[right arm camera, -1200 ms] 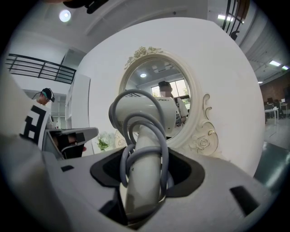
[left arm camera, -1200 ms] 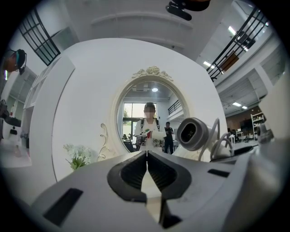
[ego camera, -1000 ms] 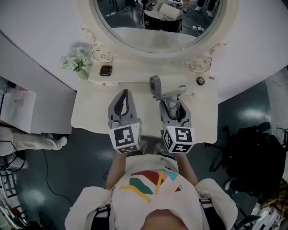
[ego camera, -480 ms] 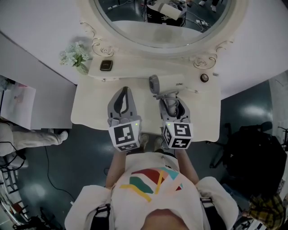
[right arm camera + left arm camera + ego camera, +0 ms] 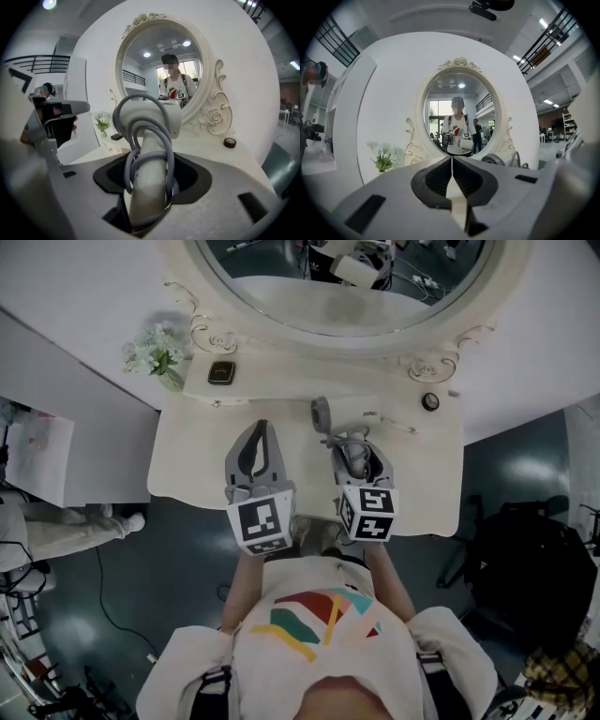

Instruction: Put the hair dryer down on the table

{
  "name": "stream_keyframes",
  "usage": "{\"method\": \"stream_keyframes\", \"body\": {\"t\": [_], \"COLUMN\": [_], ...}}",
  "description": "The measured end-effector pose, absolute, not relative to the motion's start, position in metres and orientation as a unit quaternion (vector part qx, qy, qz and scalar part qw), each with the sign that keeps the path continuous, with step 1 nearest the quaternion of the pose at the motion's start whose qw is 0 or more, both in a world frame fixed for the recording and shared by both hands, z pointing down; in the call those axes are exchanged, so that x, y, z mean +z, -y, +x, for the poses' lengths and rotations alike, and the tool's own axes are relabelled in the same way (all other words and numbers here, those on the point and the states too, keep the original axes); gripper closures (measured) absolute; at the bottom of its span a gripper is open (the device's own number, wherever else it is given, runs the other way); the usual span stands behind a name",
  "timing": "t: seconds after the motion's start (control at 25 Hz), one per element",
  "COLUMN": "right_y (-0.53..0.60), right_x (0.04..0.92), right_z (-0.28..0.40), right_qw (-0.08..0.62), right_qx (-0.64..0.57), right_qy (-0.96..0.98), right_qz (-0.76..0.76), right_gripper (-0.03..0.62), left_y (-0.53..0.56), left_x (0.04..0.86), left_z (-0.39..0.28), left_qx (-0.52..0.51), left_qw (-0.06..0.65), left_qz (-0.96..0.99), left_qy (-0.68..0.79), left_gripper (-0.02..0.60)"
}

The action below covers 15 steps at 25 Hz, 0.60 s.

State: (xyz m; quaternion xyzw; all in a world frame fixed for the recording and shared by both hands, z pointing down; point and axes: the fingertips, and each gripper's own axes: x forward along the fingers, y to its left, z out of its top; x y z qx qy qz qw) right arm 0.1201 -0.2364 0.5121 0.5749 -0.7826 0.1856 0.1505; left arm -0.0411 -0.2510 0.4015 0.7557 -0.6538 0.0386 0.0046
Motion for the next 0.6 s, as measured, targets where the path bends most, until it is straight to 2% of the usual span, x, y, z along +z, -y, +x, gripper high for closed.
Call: {"method": "stream_keyframes", "body": {"t": [0.6], "right_y": [0.236], "right_x": [0.575], "right_z": [0.124], "right_qw": [0.218], "right_qx": [0.227], "right_qy": [0.765], "right_qz": [0.562], "right_gripper": [0.367], "left_y": [0.256], "left_x": [0.404], "left_z": [-0.038], "left_qx": [0.044], "left_qw": [0.002], "left_qz": [0.756], "left_qy": [0.653], "left_gripper": [0.575]}}
